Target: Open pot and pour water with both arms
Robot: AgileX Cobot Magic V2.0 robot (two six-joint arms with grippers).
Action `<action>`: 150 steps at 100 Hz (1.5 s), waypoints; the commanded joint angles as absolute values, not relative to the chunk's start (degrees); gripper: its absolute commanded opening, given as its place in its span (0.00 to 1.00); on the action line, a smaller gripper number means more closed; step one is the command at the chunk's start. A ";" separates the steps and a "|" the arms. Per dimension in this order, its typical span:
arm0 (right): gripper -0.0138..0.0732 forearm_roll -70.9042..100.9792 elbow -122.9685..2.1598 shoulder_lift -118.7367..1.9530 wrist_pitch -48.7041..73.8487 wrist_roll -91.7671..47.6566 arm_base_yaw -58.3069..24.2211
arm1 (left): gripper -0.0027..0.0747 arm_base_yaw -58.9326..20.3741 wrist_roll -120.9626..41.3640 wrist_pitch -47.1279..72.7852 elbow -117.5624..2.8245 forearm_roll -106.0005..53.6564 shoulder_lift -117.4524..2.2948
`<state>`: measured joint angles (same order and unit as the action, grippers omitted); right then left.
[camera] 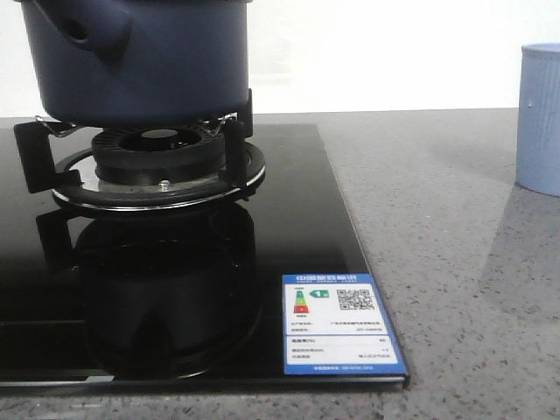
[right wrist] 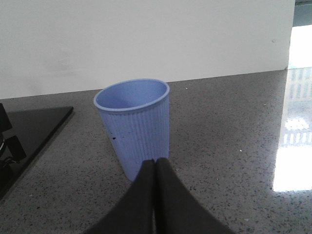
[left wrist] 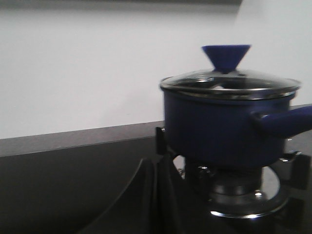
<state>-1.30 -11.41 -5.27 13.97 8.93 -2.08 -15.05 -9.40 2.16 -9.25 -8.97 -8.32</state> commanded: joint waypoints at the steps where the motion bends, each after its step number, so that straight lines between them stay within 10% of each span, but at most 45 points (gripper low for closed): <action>1: 0.08 -1.47 -12.84 -5.82 9.45 8.43 -1.83 | 0.01 -10.33 -7.56 -2.30 -8.85 -7.44 -7.38; 33: 0.08 -1.47 -12.84 -5.82 9.45 8.43 -1.83 | 0.01 0.80 -6.45 -3.01 0.19 -7.20 1.65; 150: 0.08 -1.47 -12.84 -5.82 9.59 8.43 -1.83 | 0.01 0.82 -4.71 -0.58 0.75 -10.20 1.65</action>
<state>-1.30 -11.41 -5.27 13.97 8.93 -2.08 0.74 -5.37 3.61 -0.16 -9.78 0.12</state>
